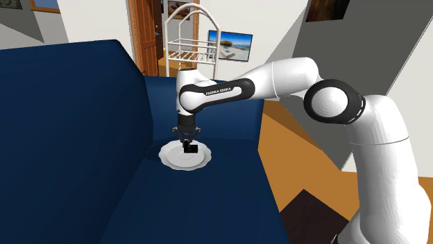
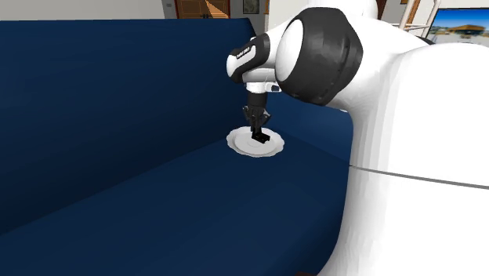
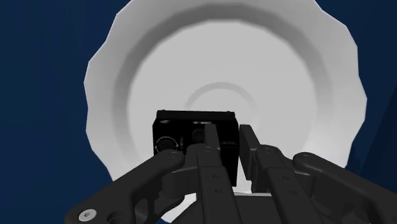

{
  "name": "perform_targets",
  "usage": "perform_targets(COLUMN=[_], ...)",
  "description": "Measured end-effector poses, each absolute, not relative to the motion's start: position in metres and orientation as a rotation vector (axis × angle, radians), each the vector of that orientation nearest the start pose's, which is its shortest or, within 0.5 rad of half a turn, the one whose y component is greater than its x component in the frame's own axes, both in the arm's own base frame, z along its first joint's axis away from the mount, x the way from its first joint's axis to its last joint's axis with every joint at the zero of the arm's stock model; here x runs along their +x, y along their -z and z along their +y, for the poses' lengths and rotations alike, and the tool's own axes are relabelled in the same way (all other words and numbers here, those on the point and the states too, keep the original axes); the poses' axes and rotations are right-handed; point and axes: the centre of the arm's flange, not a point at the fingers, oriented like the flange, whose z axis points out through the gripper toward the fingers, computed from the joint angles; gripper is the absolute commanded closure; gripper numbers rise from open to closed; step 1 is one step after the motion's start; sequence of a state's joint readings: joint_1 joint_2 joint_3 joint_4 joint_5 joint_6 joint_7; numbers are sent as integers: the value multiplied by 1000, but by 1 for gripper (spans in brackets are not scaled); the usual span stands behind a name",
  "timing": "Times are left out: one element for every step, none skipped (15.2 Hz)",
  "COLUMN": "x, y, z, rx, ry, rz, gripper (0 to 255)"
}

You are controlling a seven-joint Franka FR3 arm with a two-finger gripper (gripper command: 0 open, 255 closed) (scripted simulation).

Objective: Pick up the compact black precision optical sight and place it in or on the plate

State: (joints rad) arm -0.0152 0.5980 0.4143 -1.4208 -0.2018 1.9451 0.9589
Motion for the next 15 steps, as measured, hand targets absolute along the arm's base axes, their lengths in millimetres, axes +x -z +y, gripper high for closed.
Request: perform_targets(x=[676, 676, 676, 676, 676, 676, 676, 676, 675, 677, 678, 678, 677, 677, 677], y=[-368, -368, -368, -368, -368, -368, -368, -368, -373, -383, -394, -406, -412, -416, -417], z=[211, 211, 211, 211, 211, 211, 211, 211, 211, 211, 209, 210, 210, 209, 209], rx=[-3007, -3007, -3007, -3007, -3007, -3007, -3007, -3007, -3007, -3006, -3006, -3006, -3006, -3006, -3006], ry=[-69, -69, -69, -69, -69, -69, -69, -69, -69, -68, -68, -68, -67, -68, -68], rz=[841, 841, 841, 841, 841, 841, 841, 841, 841, 841, 841, 841, 841, 840, 841], gripper=[255, 0, 0, 0, 0, 0, 0, 0, 0, 0, 0, 0, 0, 0, 0])
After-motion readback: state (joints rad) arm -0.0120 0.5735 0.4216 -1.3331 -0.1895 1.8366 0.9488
